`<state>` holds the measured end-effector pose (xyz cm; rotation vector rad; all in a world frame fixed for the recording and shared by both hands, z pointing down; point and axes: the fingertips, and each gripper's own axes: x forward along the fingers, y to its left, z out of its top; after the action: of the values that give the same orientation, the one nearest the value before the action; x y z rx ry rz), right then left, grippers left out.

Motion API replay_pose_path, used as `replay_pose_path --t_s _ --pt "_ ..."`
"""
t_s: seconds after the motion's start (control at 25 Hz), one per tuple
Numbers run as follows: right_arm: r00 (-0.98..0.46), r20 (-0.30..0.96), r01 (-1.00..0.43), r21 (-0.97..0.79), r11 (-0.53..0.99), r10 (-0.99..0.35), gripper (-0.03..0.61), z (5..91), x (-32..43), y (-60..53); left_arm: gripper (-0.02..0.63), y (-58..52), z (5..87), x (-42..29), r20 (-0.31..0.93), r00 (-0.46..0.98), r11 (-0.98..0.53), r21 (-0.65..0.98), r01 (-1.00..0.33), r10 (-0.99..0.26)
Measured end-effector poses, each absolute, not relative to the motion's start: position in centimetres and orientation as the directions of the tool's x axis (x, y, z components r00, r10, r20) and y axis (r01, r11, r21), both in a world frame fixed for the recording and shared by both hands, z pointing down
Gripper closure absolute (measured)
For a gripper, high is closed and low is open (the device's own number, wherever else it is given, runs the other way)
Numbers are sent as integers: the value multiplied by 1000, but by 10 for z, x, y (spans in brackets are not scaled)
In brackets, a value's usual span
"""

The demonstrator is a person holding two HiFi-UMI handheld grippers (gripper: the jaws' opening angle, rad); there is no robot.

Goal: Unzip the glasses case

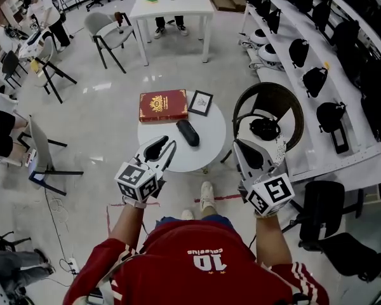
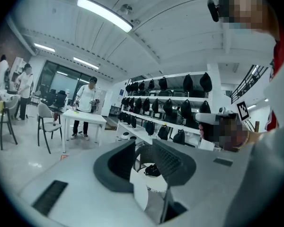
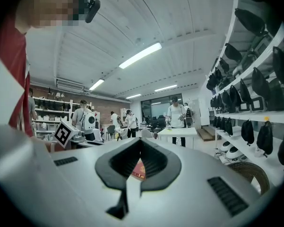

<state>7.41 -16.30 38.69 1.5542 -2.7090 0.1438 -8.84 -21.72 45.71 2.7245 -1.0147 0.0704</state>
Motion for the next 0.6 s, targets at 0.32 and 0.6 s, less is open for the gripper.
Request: replay_pose_path --t_s 0.32,0.6 --pt "-527 62 -849 -83 521 -848 564 391 75 -190 420 -254 492 -70 179 754 -705 272 -655 -631" --pt "-533 89 -845 -101 525 -841 563 404 80 -213 359 -290 546 -60 244 756 -635 422 -647 -608"
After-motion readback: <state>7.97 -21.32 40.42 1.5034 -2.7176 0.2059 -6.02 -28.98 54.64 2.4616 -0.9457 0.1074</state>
